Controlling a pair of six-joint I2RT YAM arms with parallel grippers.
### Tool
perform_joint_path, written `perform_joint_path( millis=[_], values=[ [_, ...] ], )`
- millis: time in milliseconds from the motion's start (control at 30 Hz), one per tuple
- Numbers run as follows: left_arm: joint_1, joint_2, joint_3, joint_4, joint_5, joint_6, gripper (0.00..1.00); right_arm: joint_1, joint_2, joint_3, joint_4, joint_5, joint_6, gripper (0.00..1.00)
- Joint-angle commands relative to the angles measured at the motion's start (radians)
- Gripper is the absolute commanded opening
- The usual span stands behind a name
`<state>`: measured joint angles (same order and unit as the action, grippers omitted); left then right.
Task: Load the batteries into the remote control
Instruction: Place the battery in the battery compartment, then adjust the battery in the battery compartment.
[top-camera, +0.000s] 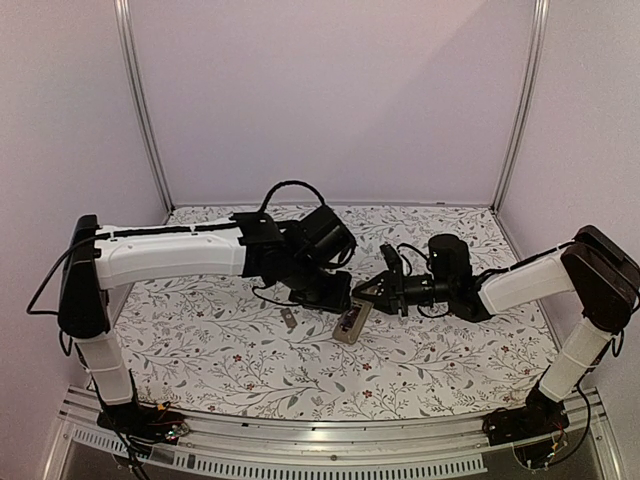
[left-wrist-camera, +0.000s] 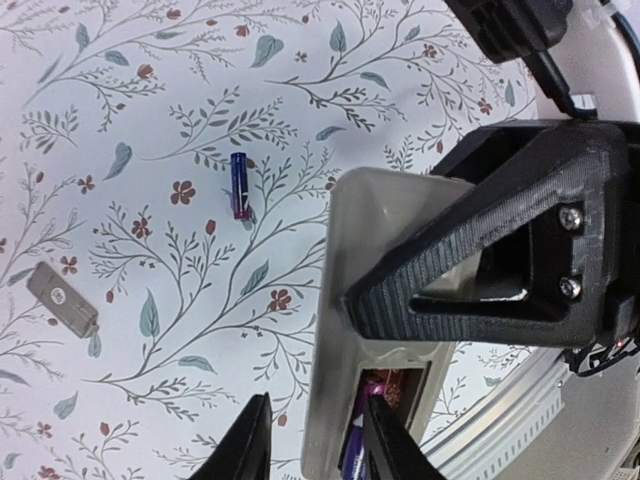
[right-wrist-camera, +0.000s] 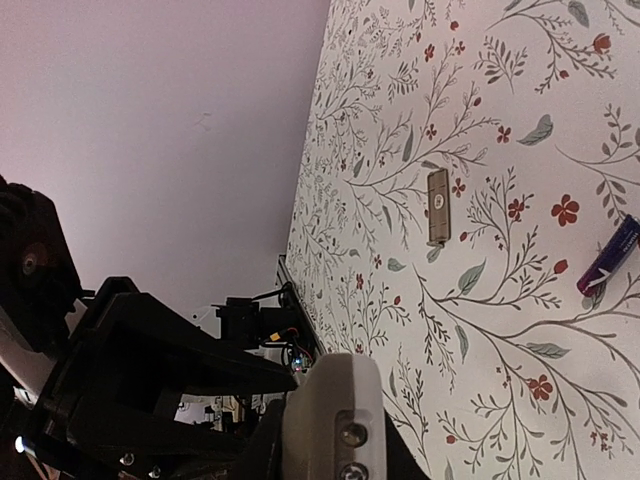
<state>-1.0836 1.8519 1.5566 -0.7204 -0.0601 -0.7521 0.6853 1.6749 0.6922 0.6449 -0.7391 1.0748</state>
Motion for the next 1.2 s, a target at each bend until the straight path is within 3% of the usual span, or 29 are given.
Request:
perform_joint_path(
  millis=[0,433,967,1167],
  values=[
    [0.007,-0.048,-0.022,-0.012,-0.029,0.017,0.33,0.003,-0.009,-0.008,0.025,-0.024,0.001,0.00],
    [-0.011,-0.009,-0.017,0.016,0.052,0.055,0.45,0.004,-0.020,-0.004,0.024,-0.034,-0.001,0.00],
    [-0.008,0.053,0.030,-0.025,0.021,0.033,0.38,0.005,-0.030,-0.009,0.036,-0.050,0.006,0.00],
    [0.001,0.046,0.025,-0.007,0.024,0.034,0.40,0.004,-0.029,-0.011,0.055,-0.059,0.020,0.00]
  ],
)
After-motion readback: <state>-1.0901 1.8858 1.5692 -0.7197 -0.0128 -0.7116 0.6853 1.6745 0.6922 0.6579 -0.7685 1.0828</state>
